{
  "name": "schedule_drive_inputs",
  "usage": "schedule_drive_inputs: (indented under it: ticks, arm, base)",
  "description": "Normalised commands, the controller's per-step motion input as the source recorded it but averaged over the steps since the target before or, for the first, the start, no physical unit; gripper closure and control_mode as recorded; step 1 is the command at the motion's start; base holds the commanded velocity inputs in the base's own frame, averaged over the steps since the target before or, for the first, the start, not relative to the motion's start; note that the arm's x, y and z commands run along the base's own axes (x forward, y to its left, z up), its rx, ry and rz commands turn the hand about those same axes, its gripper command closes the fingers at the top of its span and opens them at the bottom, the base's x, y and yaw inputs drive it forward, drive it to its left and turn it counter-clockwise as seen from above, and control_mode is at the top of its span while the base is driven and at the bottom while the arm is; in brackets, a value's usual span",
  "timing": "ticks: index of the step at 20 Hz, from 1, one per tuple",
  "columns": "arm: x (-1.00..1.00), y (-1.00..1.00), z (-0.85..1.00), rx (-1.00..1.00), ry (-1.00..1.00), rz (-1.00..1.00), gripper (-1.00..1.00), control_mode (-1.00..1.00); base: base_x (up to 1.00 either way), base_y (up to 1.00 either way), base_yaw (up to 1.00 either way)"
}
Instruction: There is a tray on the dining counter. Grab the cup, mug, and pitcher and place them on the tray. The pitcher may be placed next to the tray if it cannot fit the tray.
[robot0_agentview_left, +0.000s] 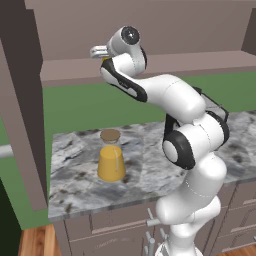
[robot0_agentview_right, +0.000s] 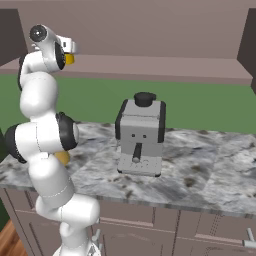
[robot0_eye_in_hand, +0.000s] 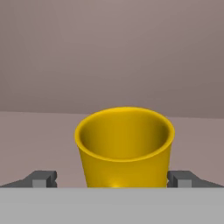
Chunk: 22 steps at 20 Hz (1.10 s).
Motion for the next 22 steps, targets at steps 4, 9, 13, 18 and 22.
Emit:
schedule_drive_inputs:
  ticks: [4,9,13,18,22]
  arm:
    - [0.0,0.0,0.0,0.0,0.0,0.0,-1.0,-1.0]
    - [0.0,0.0,0.0,0.0,0.0,0.0,1.0,-1.0]
    - [0.0,0.0,0.0,0.0,0.0,0.0,1.0,-1.0]
    - [0.0,0.0,0.0,0.0,0.0,0.0,1.0,-1.0]
    - [0.0,0.0,0.0,0.0,0.0,0.0,1.0,-1.0]
  base:
    - [0.0,0.0,0.0]
    - [0.0,0.0,0.0]
    - [0.0,0.0,0.0]
    - [0.0,0.0,0.0]
    - [0.0,0.0,0.0]
